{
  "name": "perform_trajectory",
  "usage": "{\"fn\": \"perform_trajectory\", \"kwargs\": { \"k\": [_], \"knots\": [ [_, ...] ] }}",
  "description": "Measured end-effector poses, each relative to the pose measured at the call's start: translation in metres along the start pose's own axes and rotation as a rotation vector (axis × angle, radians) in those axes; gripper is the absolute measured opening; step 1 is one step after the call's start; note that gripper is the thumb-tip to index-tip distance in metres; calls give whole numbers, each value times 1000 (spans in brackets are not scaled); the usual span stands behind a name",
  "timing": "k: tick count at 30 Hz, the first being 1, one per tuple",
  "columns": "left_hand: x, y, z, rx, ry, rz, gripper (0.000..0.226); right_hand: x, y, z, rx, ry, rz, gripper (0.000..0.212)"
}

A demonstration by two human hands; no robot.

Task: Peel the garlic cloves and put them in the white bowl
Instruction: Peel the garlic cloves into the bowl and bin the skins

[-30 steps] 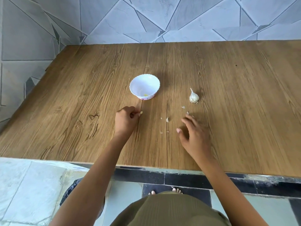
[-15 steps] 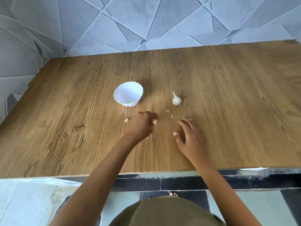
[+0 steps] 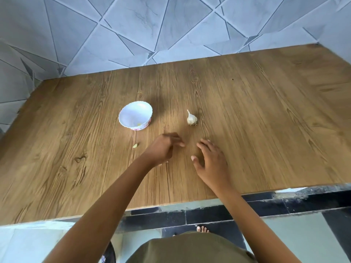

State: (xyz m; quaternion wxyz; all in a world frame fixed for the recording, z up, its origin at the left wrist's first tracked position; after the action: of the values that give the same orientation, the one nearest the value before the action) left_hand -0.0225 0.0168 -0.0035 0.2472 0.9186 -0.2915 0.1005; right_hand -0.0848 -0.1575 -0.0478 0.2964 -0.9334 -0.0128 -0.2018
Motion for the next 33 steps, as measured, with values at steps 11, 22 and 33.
{"fn": "perform_trajectory", "kwargs": {
  "k": [11,22,33],
  "knots": [
    [-18,-28,-24,163,123,-509,50,5,-16,12,-35,-48,-117,51],
    [-15,2,-15,112,82,-295,54,3,-14,17,-27,-56,-110,57],
    [-48,-1,-13,-33,37,-62,47,3,-12,17,7,-38,-114,54]
  ]
}}
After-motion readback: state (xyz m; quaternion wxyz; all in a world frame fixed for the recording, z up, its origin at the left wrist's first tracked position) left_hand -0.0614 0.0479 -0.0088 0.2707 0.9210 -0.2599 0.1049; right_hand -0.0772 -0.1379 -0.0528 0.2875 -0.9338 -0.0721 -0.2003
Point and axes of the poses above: each hand's wrist, its own x-axis towards the middle knuckle, its own z-axis out of the palm, y = z × x, the point moved 1 cm from there along x, towards the middle knuckle, and after that the axes turned 15 degrees about y, right-handed, at the moved point
